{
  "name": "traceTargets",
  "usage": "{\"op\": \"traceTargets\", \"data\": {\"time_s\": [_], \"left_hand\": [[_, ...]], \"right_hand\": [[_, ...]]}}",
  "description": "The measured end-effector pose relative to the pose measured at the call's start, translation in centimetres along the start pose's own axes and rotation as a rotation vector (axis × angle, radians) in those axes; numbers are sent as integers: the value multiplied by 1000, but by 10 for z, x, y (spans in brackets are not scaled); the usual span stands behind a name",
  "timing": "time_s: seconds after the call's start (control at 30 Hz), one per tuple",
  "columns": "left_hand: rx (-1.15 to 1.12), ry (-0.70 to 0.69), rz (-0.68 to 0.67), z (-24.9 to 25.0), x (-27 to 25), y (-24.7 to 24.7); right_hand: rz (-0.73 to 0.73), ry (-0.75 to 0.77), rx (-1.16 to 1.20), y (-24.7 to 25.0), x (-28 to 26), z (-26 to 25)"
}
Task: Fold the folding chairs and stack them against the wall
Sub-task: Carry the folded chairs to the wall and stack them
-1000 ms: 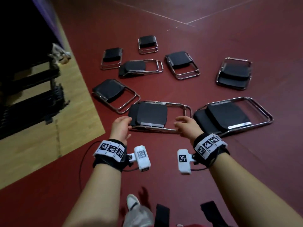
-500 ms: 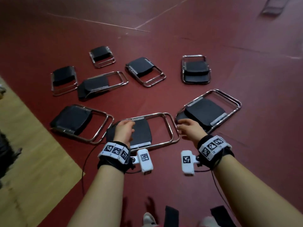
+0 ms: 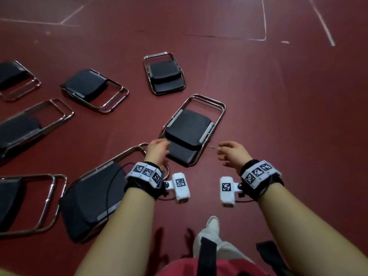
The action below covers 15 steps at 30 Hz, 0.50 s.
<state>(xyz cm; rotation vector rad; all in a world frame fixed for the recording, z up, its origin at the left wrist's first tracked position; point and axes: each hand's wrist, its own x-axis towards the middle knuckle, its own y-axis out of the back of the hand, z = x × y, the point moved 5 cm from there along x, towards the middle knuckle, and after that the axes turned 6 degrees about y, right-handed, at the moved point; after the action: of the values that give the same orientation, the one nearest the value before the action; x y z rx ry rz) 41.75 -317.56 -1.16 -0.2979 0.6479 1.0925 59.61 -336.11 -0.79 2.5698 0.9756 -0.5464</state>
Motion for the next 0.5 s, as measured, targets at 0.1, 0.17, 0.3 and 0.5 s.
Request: {"op": "traceTargets", "data": {"time_s": [0.1, 0.17, 0.3, 0.5], "left_hand": [[-1, 21, -11, 20, 28, -35], [-5, 31, 4, 27, 50, -45], [21, 61, 17, 33, 88, -48], [95, 120, -2, 35, 161, -51]], "right_hand": [[2, -22, 18, 19, 40, -11], [-8, -34, -8, 22, 65, -15], [-48, -90, -21, 8, 103, -20], [-45, -164, -44, -24, 159, -16]]}}
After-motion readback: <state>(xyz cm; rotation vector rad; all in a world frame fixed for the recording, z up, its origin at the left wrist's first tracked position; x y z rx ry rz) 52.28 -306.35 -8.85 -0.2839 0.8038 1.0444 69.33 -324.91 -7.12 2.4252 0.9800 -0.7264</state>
